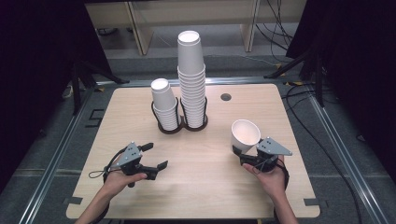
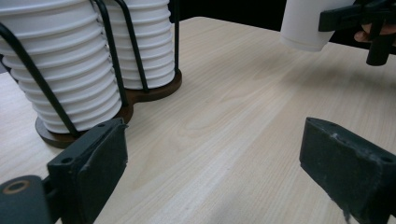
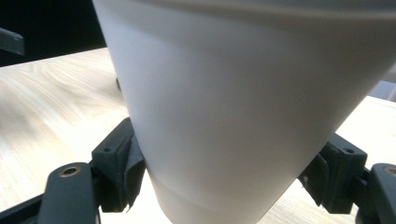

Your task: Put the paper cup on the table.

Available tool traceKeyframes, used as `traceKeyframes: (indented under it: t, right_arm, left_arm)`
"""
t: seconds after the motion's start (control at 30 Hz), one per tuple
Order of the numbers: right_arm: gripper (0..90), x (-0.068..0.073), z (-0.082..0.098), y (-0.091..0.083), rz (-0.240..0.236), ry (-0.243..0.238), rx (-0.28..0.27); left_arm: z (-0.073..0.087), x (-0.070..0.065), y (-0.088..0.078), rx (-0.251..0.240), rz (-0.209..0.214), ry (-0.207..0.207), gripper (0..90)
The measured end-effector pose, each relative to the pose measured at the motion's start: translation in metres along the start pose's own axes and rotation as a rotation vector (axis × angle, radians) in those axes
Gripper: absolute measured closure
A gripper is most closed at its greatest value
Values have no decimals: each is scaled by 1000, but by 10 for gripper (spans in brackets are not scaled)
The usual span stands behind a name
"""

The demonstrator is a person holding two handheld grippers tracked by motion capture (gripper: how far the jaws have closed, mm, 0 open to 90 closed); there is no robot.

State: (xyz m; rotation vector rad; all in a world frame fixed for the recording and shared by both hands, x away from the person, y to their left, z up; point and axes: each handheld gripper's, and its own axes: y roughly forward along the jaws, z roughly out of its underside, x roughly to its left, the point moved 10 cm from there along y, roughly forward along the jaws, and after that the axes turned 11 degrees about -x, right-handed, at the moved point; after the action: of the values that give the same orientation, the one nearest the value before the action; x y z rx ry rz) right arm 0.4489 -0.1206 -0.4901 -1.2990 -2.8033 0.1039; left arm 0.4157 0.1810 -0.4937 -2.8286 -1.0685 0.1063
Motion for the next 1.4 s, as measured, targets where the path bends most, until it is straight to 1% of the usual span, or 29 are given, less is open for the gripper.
traceKeyframes:
  t: [0.03, 0.07, 0.23, 0.3, 0.37, 0.4, 0.43, 0.47, 0.5, 0.53, 0.57, 0.6, 0.63, 0.7, 0.73, 0.77, 0.8, 0.83, 0.87, 0.9, 0.93, 1.0, 1.03, 1.07, 1.23, 1.27, 1.3, 1.33, 1.4]
  right_arm:
    - [244, 0, 0, 0, 0, 0, 0]
    - [244, -4, 2, 1, 27, -1, 6]
    - [244, -12, 6, 2, 49, -25, 17]
    - [244, -11, 9, 4, 53, -4, 24]
    - [244, -9, 11, 5, 34, 8, 36]
    - [244, -10, 11, 4, 51, 10, 39]
    - [244, -12, 11, 4, 54, -18, 38]
    - [244, -12, 11, 5, 57, -17, 33]
    - [244, -11, 11, 5, 52, -8, 35]
    - [244, -7, 12, 4, 55, 39, 46]
    - [244, -9, 10, 6, 41, -8, 29]
    - [244, -1, 11, 8, 11, 24, 44]
    - [244, 2, 10, 10, 5, 0, 35]
    - [244, 14, 9, 16, -34, -12, 28]
    - [244, 19, 10, 18, -48, -23, 43]
    - [244, 32, 12, 25, -82, -11, 44]
    - [244, 35, 13, 26, -85, -12, 50]
    - [244, 44, 15, 28, -112, 8, 66]
    - [244, 44, 15, 28, -112, 8, 66]
    - [244, 55, 17, 31, -142, -12, 80]
    - [244, 59, 15, 35, -163, -47, 59]
    - [244, 66, 16, 35, -171, -29, 73]
    - [244, 71, 16, 36, -188, -31, 75]
    - [244, 80, 16, 39, -216, -25, 77]
    - [244, 96, 21, 43, -261, -50, 98]
    - [244, 101, 23, 45, -281, -22, 100]
    - [244, 102, 24, 45, -277, -43, 109]
    - [243, 108, 27, 46, -305, -36, 121]
    - [243, 109, 28, 46, -302, -52, 133]
  left_arm:
    - [-1, 0, 1, -17, -1, -3, 75]
    - [0, 2, 0, -5, -13, -1, 75]
    - [3, 5, 2, -31, -46, -3, 75]
    - [6, 5, 1, -29, -56, -1, 74]
    - [7, 6, 0, -22, -63, -3, 74]
    - [8, 7, -1, -15, -71, -3, 74]
    - [8, 8, -2, -14, -76, -1, 74]
    - [9, 8, -2, -15, -78, 1, 75]
    - [9, 8, -2, -17, -77, 4, 74]
    - [9, 8, -1, -27, -74, 2, 74]
    - [9, 9, -2, -26, -76, 0, 74]
    - [10, 9, -2, -21, -80, -3, 74]
    - [10, 10, -2, -21, -82, -3, 74]
    - [11, 11, -2, -21, -83, -5, 75]
    - [11, 12, -3, -16, -88, -3, 74]
    - [12, 12, -3, -19, -85, 0, 75]
    - [12, 12, -3, -19, -86, -1, 75]
    - [12, 12, -4, -17, -88, -5, 75]
    - [11, 12, -4, -21, -88, -6, 75]
    - [12, 13, -4, -21, -86, -3, 75]
    - [13, 14, -5, -10, -94, -4, 74]
    - [14, 14, -5, -7, -95, -1, 75]
    - [13, 14, -4, -17, -89, 0, 75]
    - [14, 14, -5, -2, -96, 3, 75]
    - [15, 13, -3, -15, -89, 1, 75]
    - [15, 13, -3, -13, -89, 2, 75]
    - [16, 14, -4, 2, -96, 5, 75]
    - [16, 14, -3, -11, -92, 1, 75]
    - [16, 14, -4, 3, -94, 7, 75]
